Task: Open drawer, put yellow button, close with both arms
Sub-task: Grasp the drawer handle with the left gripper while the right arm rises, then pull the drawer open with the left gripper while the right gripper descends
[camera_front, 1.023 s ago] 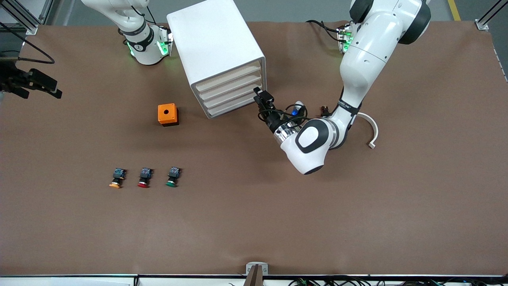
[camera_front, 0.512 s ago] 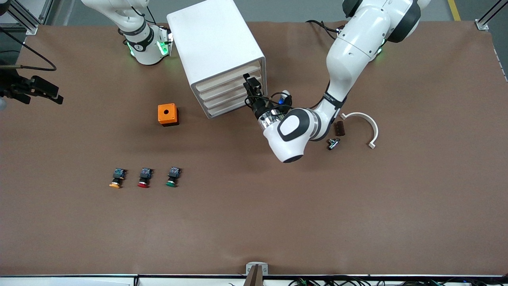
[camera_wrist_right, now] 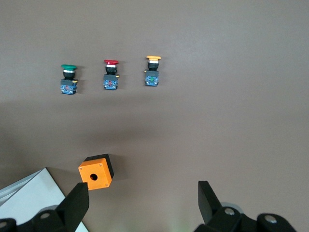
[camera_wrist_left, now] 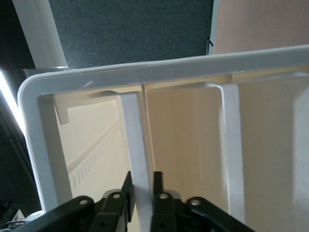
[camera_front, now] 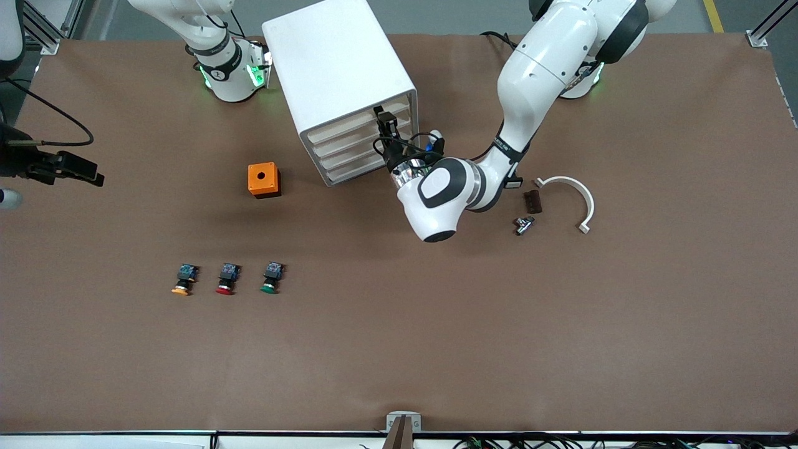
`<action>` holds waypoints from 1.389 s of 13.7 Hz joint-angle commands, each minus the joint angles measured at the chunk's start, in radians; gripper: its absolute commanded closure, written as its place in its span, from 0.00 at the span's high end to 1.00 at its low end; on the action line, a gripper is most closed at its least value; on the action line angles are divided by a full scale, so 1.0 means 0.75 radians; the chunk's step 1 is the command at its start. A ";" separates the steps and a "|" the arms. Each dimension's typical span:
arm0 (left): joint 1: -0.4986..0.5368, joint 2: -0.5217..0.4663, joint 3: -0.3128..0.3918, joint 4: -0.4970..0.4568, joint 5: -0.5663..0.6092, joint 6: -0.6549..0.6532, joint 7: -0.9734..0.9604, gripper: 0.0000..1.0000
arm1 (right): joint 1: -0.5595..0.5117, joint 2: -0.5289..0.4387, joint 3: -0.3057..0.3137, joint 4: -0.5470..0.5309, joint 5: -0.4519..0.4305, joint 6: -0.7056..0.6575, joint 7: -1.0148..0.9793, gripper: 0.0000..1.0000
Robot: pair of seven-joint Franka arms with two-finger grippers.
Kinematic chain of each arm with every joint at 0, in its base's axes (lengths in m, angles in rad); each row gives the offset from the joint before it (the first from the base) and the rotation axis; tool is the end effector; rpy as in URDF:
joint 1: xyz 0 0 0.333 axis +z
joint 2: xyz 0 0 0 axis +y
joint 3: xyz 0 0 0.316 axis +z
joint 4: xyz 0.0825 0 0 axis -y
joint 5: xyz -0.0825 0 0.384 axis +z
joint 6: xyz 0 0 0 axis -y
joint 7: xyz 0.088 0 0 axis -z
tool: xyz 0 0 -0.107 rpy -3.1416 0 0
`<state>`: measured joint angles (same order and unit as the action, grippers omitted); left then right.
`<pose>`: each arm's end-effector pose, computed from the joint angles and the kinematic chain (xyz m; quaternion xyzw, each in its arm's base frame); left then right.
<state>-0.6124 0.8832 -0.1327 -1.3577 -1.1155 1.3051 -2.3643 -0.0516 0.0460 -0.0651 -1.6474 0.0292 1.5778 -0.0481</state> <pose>0.4257 -0.5186 0.2322 -0.4277 -0.5984 0.5719 0.3632 0.5598 -0.0618 0.5634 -0.9976 0.0352 0.0564 0.0178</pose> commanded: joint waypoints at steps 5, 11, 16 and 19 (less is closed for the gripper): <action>0.029 0.039 0.009 0.027 -0.032 0.000 -0.055 0.11 | -0.019 0.069 0.017 0.059 -0.119 0.029 0.003 1.00; 0.154 0.058 0.009 0.031 -0.081 0.000 -0.053 0.11 | -0.019 0.186 0.019 -0.024 -0.051 0.240 0.007 1.00; 0.266 0.058 0.009 0.041 -0.088 0.000 -0.042 0.11 | -0.019 0.215 0.019 -0.284 -0.033 0.634 0.056 1.00; 0.330 0.056 0.009 0.047 -0.090 0.000 -0.042 0.11 | -0.019 0.264 0.019 -0.380 -0.029 0.816 0.101 1.00</action>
<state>-0.4009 0.9070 -0.1314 -1.3445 -1.1730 1.3077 -2.4063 -0.0612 0.2362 -0.0559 -1.8901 -0.0070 2.1266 0.0027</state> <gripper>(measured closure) 0.850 0.000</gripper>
